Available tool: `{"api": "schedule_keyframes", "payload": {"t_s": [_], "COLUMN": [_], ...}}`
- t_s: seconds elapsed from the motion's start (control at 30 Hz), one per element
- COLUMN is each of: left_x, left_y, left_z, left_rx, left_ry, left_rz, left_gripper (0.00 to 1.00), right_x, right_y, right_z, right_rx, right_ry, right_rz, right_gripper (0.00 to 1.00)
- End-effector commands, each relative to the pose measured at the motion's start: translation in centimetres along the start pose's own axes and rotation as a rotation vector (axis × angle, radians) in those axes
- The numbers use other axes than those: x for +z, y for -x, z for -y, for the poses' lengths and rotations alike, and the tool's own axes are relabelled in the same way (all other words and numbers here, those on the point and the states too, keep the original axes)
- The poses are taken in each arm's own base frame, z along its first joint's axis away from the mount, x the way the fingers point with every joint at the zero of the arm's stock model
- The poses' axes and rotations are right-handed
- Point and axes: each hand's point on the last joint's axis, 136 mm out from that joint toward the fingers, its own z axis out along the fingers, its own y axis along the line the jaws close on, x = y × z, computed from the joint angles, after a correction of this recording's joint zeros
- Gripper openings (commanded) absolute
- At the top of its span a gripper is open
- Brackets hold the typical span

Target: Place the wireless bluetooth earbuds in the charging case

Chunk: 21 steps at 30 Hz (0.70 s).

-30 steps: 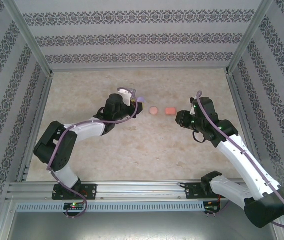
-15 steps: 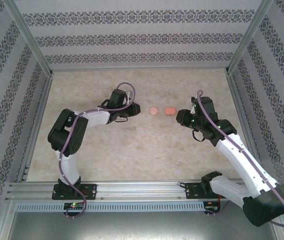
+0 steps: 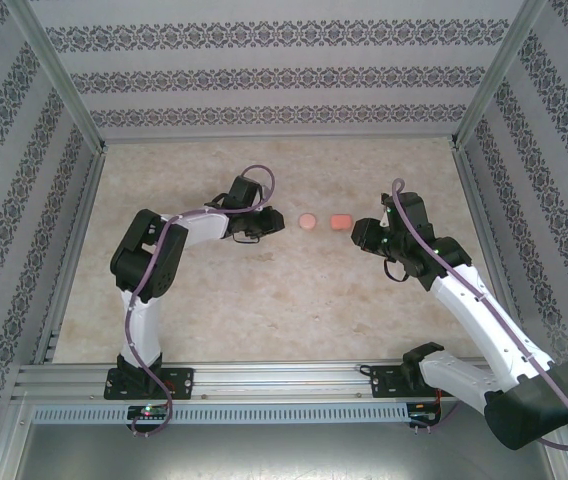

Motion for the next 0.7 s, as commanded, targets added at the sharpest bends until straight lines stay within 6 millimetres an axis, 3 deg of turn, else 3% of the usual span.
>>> {"api": "schedule_keyframes", "payload": {"t_s": [0.0,0.4,0.67], "left_x": [0.3,-0.6,-3.3], "left_y": [-0.9,-1.2,-0.5], "left_z": [-1.6,-3.2,-5.3], "left_rx": [-0.048,-0.045,-0.052], "left_ry": [0.057,0.152,0.247], "left_rz": [-0.054,-0.05,0.001], "left_gripper": [0.28,0.43,0.62], "right_x": [-0.2,-1.2,-2.2], "right_y": [0.7,1.8,2.6], "right_z": [-0.3,-0.9,-1.3], "right_rx": [0.013,0.006,0.001], "right_ry": [0.012,0.023,0.04], "right_rz": [0.017,0.041,0.065], "right_gripper": [0.35,0.49,0.63]}}
